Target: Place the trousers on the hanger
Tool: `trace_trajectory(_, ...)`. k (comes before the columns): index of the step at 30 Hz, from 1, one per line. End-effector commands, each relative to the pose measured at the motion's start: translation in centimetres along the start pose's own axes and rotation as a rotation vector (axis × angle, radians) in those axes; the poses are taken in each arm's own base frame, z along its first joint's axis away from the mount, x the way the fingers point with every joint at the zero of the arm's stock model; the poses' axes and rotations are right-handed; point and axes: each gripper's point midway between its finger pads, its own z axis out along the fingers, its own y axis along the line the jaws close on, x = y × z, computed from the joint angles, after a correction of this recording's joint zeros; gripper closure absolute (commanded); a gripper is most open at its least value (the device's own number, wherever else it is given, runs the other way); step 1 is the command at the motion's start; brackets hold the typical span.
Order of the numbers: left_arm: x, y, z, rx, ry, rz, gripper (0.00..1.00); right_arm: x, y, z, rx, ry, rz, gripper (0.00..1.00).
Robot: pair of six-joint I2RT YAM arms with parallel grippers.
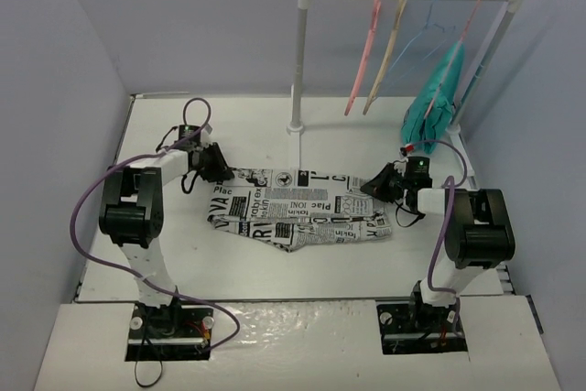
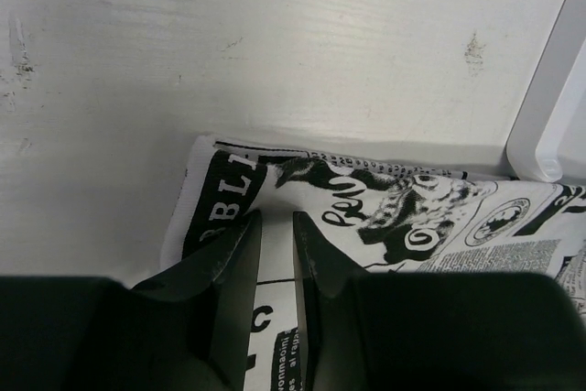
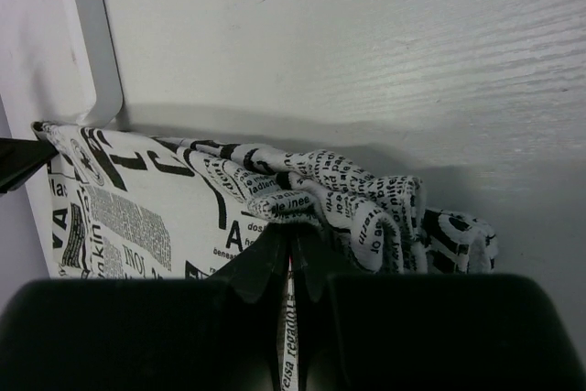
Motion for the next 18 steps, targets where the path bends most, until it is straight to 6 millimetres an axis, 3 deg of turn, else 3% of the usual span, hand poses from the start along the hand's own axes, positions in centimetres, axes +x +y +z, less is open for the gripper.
trace_trajectory(1, -2.0, 1.5, -1.4, -0.002, -0.057, -0.041, 0.82, -1.0, -0.9, -0.1, 0.049, -0.038, -0.057, 1.00)
trace_trajectory(6, -1.0, -0.9, -6.6, 0.046, -0.071, -0.017, 0.81, -3.0, 0.9, -1.1, 0.076, -0.073, -0.149, 1.00)
trace_trajectory(10, 3.1, -0.7, -8.8, 0.058, -0.032, -0.045, 0.84, -3.4, 1.5, -1.5, 0.071, -0.081, -0.168, 1.00)
trace_trajectory(13, 5.2, 0.2, -9.2, 0.036, -0.012, -0.066, 0.90, -3.3, 1.4, -1.6, 0.072, -0.082, -0.170, 1.00)
trace_trajectory(18, 10.0, 3.4, -7.4, -0.031, 0.092, -0.148, 0.99, -2.8, 0.6, -1.4, 0.092, -0.075, -0.163, 1.00)
